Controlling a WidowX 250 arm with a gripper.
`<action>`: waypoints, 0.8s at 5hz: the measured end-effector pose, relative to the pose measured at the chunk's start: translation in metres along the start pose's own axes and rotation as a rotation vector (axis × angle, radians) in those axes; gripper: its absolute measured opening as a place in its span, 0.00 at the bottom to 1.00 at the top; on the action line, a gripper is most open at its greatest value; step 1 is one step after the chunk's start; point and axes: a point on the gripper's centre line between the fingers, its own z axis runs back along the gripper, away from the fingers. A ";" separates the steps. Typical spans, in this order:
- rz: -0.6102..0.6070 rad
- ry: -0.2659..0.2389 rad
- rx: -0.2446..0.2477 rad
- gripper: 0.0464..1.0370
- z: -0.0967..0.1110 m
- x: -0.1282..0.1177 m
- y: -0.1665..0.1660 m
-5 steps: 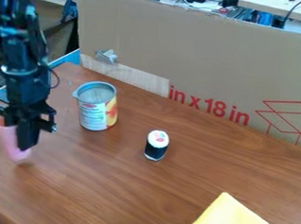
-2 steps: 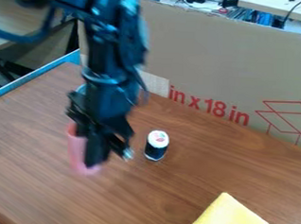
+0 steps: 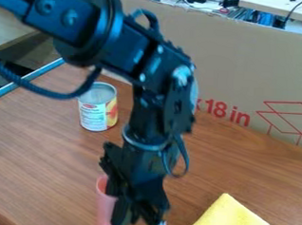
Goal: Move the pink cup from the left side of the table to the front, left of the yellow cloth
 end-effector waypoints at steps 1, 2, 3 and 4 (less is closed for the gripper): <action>-0.032 0.024 -0.017 0.09 -0.020 -0.004 -0.007; -0.030 0.027 -0.006 0.09 -0.032 -0.008 -0.005; -0.044 0.001 -0.014 0.09 -0.036 -0.007 -0.006; -0.030 -0.017 -0.048 0.14 -0.036 -0.006 -0.004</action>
